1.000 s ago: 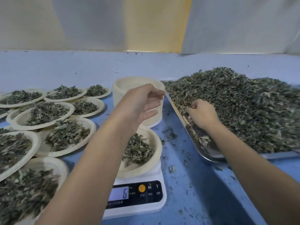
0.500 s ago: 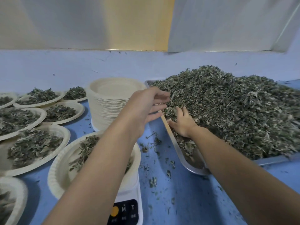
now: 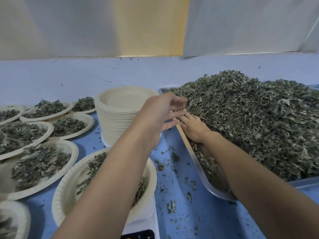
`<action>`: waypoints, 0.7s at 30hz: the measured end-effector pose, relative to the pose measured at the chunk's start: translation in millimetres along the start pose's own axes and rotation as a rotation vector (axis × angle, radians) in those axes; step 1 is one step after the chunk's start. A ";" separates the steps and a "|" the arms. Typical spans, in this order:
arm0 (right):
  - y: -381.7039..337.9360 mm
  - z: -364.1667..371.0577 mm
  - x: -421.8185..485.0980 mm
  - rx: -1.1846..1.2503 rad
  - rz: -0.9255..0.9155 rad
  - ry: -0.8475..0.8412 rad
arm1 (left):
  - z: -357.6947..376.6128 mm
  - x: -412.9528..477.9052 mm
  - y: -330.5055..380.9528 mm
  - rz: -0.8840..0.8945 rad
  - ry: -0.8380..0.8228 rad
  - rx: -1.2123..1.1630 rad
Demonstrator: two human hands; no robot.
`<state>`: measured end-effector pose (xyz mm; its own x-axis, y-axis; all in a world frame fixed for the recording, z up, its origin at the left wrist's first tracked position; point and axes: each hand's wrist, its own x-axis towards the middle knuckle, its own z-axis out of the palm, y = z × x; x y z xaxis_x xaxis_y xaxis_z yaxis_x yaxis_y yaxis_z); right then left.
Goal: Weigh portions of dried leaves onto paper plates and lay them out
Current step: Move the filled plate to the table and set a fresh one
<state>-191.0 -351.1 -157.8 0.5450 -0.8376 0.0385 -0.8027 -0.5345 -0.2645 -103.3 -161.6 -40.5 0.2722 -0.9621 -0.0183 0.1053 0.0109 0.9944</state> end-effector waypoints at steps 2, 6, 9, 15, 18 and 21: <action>-1.6 1.3 5.3 -0.015 -0.013 -0.003 | -0.1 0.5 1.3 -0.003 -0.002 -0.007; -6.0 4.4 5.3 -0.051 0.054 0.052 | -2.8 0.8 4.5 0.002 0.005 -0.012; -13.4 4.6 -0.5 -0.113 0.088 0.129 | -5.4 -2.8 4.7 -0.005 0.012 -0.030; -19.3 -7.7 -15.1 0.093 0.180 0.144 | -14.8 -17.1 3.3 -0.030 0.032 -0.065; -25.3 -32.3 -31.8 0.539 0.292 0.282 | -25.0 -25.0 3.6 -0.030 0.073 -0.101; -38.0 -62.9 -55.3 1.213 0.339 0.303 | -35.2 -32.8 2.9 -0.021 0.120 -0.177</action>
<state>-205.8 -291.6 -89.2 0.1543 -0.9876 -0.0290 -0.0715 0.0181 -0.9973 -78.3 -120.4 -40.7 0.3791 -0.9233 -0.0618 0.2756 0.0489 0.9600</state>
